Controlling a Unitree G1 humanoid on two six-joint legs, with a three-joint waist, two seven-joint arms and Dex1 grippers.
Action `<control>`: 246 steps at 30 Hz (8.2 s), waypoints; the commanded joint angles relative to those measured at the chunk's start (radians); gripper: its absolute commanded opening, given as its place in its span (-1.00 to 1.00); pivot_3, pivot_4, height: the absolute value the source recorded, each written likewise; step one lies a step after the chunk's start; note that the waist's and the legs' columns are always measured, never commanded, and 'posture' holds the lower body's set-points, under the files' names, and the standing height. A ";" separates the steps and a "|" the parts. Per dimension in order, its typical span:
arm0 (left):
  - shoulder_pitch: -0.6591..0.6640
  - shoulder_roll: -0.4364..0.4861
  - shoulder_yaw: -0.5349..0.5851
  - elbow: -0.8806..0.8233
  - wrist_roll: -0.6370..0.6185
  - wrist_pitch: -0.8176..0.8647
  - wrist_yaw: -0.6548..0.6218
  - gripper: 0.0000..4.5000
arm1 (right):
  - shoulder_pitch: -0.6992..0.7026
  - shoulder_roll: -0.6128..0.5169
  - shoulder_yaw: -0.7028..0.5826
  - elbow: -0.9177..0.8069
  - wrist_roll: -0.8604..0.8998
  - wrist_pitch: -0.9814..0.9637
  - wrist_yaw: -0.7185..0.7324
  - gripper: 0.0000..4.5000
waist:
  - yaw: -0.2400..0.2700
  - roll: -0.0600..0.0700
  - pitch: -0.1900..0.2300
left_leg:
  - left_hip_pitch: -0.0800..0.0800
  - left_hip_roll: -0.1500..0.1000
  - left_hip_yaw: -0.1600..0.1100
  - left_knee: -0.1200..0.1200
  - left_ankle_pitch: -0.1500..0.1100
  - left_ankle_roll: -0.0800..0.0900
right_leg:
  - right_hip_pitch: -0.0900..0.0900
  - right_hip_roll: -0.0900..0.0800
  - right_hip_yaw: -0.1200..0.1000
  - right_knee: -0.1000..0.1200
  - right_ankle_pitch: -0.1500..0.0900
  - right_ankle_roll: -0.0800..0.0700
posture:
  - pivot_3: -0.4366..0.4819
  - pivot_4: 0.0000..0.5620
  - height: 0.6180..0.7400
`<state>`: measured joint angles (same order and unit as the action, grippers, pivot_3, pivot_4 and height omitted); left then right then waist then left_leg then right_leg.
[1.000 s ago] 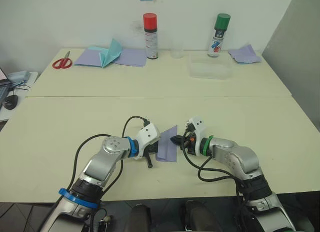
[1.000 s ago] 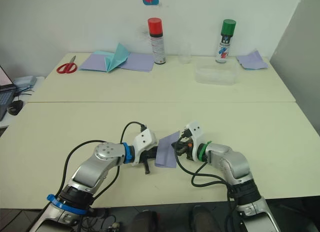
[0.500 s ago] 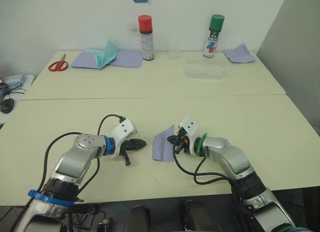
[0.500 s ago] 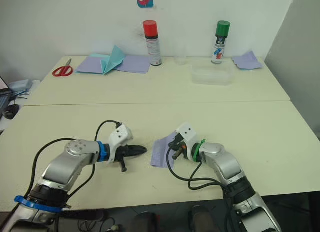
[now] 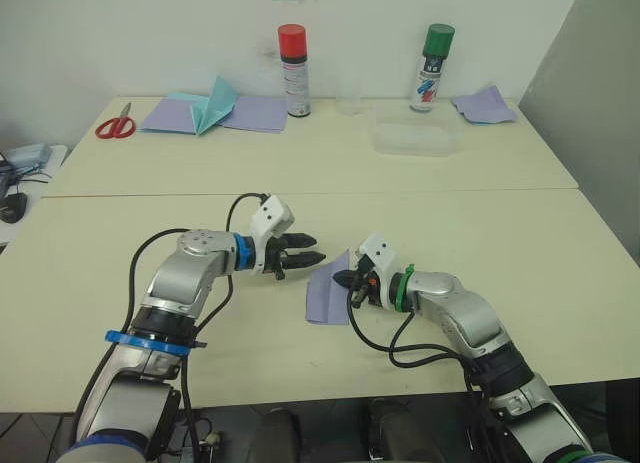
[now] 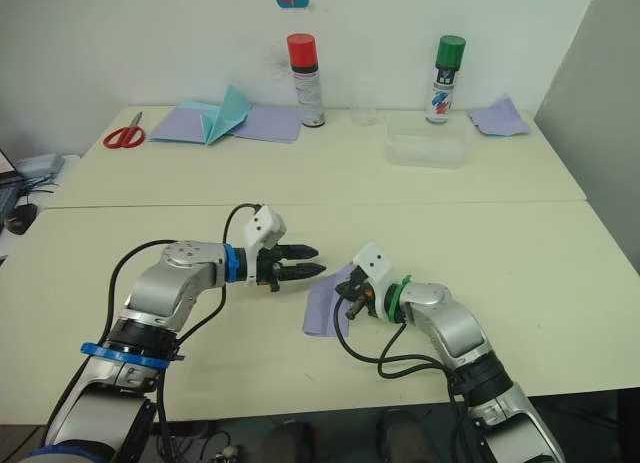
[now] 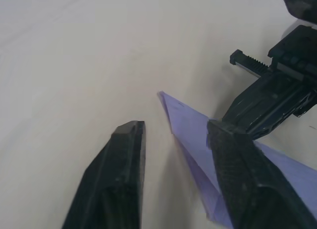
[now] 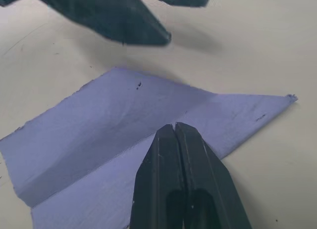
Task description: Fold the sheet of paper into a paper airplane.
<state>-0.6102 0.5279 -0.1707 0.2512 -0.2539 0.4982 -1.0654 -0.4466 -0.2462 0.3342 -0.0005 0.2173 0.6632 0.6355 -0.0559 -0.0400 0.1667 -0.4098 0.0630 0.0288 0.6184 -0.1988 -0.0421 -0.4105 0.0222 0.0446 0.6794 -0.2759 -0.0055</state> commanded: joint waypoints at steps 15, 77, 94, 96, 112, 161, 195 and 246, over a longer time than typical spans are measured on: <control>-0.072 -0.012 -0.102 0.093 0.053 0.054 -0.123 -0.83 | 0.017 -0.005 -0.006 -0.007 -0.014 0.028 -0.018 -1.00 | 0.000 0.000 0.000 | 0.000 0.000 0.000 0.000 0.000 0.000 | 0.000 0.000 0.000 0.000 0.000 0.000 | -0.05 -0.47 1.00; 0.240 -0.567 0.558 -0.680 -0.277 1.091 0.799 -1.00 | 0.175 -0.243 0.021 -0.092 -0.278 -0.776 0.199 -0.73 | 0.018 -0.004 0.004 | -0.005 -0.003 -0.003 0.009 0.000 -0.001 | 0.000 -0.004 0.000 0.000 0.003 0.005 | -0.05 -0.47 1.00; 0.282 -0.507 0.660 -0.782 -0.449 1.116 0.719 -0.76 | 0.128 -0.208 0.042 0.041 -0.309 -0.910 0.201 -1.00 | 0.019 -0.004 0.004 | -0.005 -0.003 -0.003 0.009 0.000 -0.001 | 0.001 -0.004 0.001 0.000 0.003 0.005 | -0.05 -0.47 1.00; 0.282 -0.508 0.664 -0.773 -0.469 1.116 0.735 -0.54 | 0.123 -0.205 0.043 0.049 -0.308 -0.918 0.203 -1.00 | 0.022 -0.004 0.004 | -0.005 -0.003 -0.003 0.009 0.000 -0.001 | 0.001 -0.005 0.000 0.000 0.003 0.005 | -0.05 -0.47 1.00; 0.438 0.127 0.264 -0.693 -0.244 0.288 0.275 0.99 | 0.088 -0.182 0.071 0.132 -0.285 -1.051 0.284 -1.00 | 0.025 -0.001 0.007 | 0.002 -0.001 -0.001 0.007 0.001 -0.002 | 0.005 -0.010 0.002 0.001 -0.001 -0.005 | -0.05 -0.47 1.00; 0.414 0.090 -0.091 -0.327 0.130 -0.103 0.191 -1.00 | 0.277 -0.329 -0.009 -0.208 -0.099 -0.868 0.365 0.50 | 0.026 0.000 0.005 | 0.003 -0.001 0.002 0.008 0.001 -0.002 | 0.006 -0.007 0.000 0.001 0.003 0.003 | -0.05 -0.47 1.00; 0.404 0.111 -0.100 -0.304 0.149 -0.149 0.151 -1.00 | 0.166 -0.203 0.049 -0.091 -0.202 -0.802 0.291 -0.97 | 0.026 0.001 0.005 | 0.004 -0.001 0.003 0.007 0.001 -0.002 | 0.006 -0.006 0.000 0.001 0.002 0.002 | -0.05 -0.47 1.00; 0.418 0.134 -0.116 -0.262 0.212 -0.270 0.129 -1.00 | 0.111 -0.085 0.057 0.041 -0.237 -0.687 0.205 -0.97 | 0.026 0.001 0.004 | 0.008 0.000 0.004 0.005 0.000 -0.002 | 0.007 -0.007 0.001 0.001 0.001 0.001 | -0.05 -0.47 1.00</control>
<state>-0.2334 0.6495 -0.2398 -0.0517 -0.0793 0.2067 -0.9112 -0.3216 -0.3297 0.3899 0.0479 -0.0128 -0.0048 0.8457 -0.0301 -0.0389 0.1709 -0.4021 0.0629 0.0327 0.6234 -0.1983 -0.0437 -0.4033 0.0151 0.0460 0.6803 -0.2745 -0.0046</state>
